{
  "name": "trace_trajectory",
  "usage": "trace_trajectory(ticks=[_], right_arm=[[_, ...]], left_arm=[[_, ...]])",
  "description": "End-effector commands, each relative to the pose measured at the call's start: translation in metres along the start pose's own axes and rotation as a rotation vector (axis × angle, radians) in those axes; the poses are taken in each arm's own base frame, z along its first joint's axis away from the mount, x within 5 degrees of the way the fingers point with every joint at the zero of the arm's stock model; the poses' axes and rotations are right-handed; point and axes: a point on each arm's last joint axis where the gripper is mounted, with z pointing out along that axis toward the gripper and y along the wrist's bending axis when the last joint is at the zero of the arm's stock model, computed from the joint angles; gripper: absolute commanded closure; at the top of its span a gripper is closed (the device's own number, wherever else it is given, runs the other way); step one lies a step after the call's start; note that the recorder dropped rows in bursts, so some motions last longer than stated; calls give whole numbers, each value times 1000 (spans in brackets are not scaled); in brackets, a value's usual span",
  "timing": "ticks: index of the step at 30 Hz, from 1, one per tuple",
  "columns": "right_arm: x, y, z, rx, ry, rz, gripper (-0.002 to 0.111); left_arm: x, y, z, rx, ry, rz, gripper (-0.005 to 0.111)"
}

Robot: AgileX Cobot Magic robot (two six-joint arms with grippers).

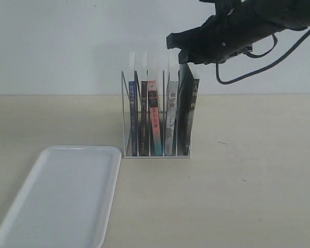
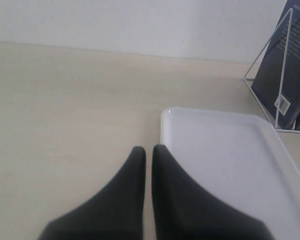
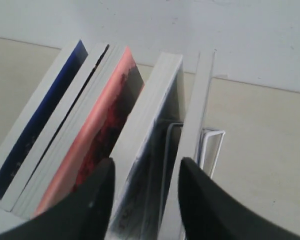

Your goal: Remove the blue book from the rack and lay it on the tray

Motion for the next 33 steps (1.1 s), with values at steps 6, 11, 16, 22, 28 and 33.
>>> trace_trajectory(ticks=[6, 11, 16, 22, 28, 33], right_arm=[[9, -9, 26, 29, 8, -29, 63], [15, -11, 35, 36, 31, -32, 63], [15, -11, 35, 35, 34, -32, 71], [17, -12, 35, 34, 44, -32, 93], [16, -11, 34, 33, 41, -32, 108], [7, -8, 21, 29, 5, -33, 109]], left_arm=[[1, 0, 0, 5, 0, -10, 103], [1, 0, 0, 5, 0, -10, 103], [1, 0, 0, 5, 0, -10, 103], [1, 0, 0, 5, 0, -10, 103], [1, 0, 0, 5, 0, -10, 103], [1, 0, 0, 5, 0, -10, 103]])
